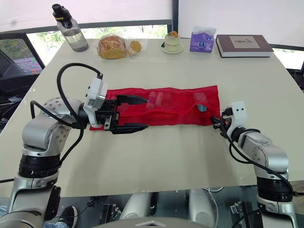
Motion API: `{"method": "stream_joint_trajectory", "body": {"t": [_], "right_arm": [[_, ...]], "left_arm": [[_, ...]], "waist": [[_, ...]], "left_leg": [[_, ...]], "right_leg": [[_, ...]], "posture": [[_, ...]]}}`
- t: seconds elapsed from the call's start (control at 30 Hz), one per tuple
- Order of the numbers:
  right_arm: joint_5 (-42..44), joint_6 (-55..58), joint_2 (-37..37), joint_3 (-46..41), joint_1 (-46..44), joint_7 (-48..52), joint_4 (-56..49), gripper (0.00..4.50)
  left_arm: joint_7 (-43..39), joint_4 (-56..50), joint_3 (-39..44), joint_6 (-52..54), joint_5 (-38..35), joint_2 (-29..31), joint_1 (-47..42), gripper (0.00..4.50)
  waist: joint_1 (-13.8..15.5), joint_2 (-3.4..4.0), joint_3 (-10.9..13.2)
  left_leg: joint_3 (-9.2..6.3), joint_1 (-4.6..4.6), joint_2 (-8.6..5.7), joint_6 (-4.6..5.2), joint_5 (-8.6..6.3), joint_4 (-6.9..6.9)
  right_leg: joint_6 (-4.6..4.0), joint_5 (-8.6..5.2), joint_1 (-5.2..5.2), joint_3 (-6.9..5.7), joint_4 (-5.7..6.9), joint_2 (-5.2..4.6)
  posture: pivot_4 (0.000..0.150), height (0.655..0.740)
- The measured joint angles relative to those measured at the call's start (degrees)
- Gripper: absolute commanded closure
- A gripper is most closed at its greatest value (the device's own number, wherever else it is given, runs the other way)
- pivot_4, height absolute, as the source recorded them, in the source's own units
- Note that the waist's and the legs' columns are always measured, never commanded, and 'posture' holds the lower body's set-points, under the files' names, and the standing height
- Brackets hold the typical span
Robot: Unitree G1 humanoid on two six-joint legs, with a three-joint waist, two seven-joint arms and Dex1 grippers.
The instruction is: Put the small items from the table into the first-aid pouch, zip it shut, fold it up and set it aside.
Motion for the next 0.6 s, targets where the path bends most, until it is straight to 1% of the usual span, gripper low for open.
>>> {"method": "stream_joint_trajectory", "body": {"t": [0.13, 0.27, 0.43, 0.5, 0.53, 0.6], "right_arm": [[-2.8, -2.1, -3.0, 0.6, 0.9, -0.4, 0.4, 4.35], [-10.3, -10.1, -11.1, 2.5, 4.1, -0.9, 3.8, 4.35], [-14.6, -15.7, -14.2, 2.1, 5.3, -2.0, 7.9, 4.35], [-16.9, -18.6, -16.6, 1.7, 5.9, -2.3, 10.7, 4.35], [-17.7, -19.7, -17.8, 1.4, 6.3, -2.3, 12.0, 4.11], [-18.3, -20.6, -20.5, -0.9, 7.7, -1.1, 14.6, 3.45]], "left_arm": [[1.2, -0.6, 0.0, 0.6, -0.9, 1.3, 1.0, 0.0], [3.0, -2.6, 0.1, 0.8, -2.3, 1.8, 1.4, 0.0], [4.1, -2.8, 0.0, 0.8, -3.1, 2.2, 1.9, 0.0], [4.6, -3.0, 0.0, 0.7, -3.5, 2.3, 2.0, 0.0], [4.8, -3.2, 0.1, 0.7, -3.6, 2.4, 2.0, 0.0], [5.7, -4.3, 0.2, 0.7, -4.2, 2.7, 2.3, 0.0]], "waist": [[0.3, 0.0, 0.0], [0.8, -0.01, 0.0], [1.2, -0.02, 0.0], [1.6, -0.01, 0.0], [1.7, -0.01, 0.0], [1.7, -0.01, 0.0]], "left_leg": [[-0.02, -0.02, -0.01, 0.0, 0.0, 0.0], [-0.01, -0.01, -0.1, 0.0, 0.0, 0.08], [-0.03, 0.02, -0.12, 0.0, 0.0, 0.12], [-0.03, 0.0, -0.14, 0.0, 0.0, 0.13], [-0.05, 0.0, -0.18, 0.0, 0.0, 0.13], [-0.05, 0.0, -0.18, 0.0, 0.0, 0.14]], "right_leg": [[0.0, 0.0, 0.0, -0.02, -0.02, 0.0], [-0.03, -0.04, 0.09, 0.05, -0.08, -0.04], [-0.12, -0.09, 0.16, 0.05, -0.08, -0.04], [-0.12, -0.09, 0.16, 0.07, -0.1, -0.04], [-0.12, -0.09, 0.16, 0.09, -0.1, -0.04], [-0.12, -0.09, 0.18, 0.12, -0.11, -0.04]], "posture": [[0.15, 0.74], [0.15, 0.74], [0.15, 0.74], [0.15, 0.74], [0.15, 0.74], [0.15, 0.74]]}}
